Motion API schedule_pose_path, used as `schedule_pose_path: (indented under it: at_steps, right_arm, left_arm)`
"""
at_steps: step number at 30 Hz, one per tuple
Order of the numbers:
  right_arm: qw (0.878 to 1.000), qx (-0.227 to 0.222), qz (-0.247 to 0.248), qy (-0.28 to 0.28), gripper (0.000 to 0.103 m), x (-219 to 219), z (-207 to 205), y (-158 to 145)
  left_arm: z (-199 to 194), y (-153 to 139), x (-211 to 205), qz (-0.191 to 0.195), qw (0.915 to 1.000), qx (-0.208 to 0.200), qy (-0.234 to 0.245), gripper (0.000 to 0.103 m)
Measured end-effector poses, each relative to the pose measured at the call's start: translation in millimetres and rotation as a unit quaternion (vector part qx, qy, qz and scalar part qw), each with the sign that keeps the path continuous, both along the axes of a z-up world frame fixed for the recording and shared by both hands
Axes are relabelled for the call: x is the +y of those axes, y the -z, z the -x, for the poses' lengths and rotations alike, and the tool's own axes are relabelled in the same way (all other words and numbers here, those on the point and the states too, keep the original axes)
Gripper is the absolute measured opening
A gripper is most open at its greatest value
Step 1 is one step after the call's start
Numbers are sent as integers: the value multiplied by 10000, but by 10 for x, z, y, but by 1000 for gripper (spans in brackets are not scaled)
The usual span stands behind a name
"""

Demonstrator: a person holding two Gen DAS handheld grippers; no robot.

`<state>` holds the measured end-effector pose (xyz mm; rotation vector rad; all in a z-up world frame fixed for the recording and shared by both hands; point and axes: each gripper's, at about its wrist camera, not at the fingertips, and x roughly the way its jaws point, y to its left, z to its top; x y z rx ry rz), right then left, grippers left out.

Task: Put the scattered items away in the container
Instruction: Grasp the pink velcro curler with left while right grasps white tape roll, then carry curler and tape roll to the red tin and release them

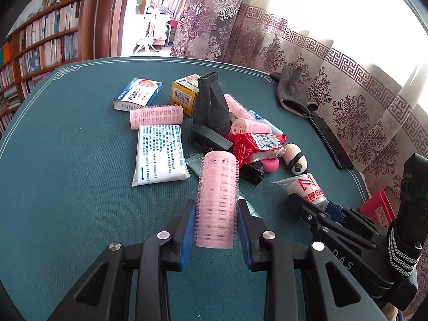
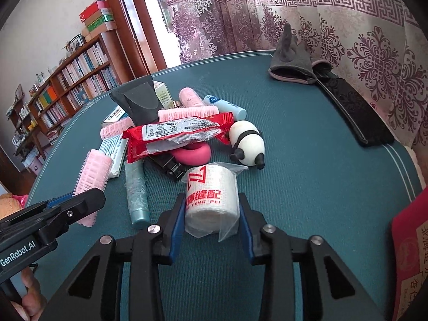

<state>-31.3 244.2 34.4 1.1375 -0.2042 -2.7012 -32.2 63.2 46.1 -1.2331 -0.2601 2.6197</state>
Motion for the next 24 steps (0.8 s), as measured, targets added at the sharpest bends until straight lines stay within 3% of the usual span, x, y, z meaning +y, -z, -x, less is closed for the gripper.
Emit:
schedule_pose_path:
  at_steps: [13, 24]
  right_arm:
    - [9966, 657, 9, 496, 39, 367, -638, -428]
    - [9831, 1076, -194, 1470, 39, 1139, -1304, -716]
  left_arm:
    - [-208, -200, 367, 42, 9988, 166, 469, 31]
    - [-501, -450, 1099, 23, 9895, 397, 1389, 32]
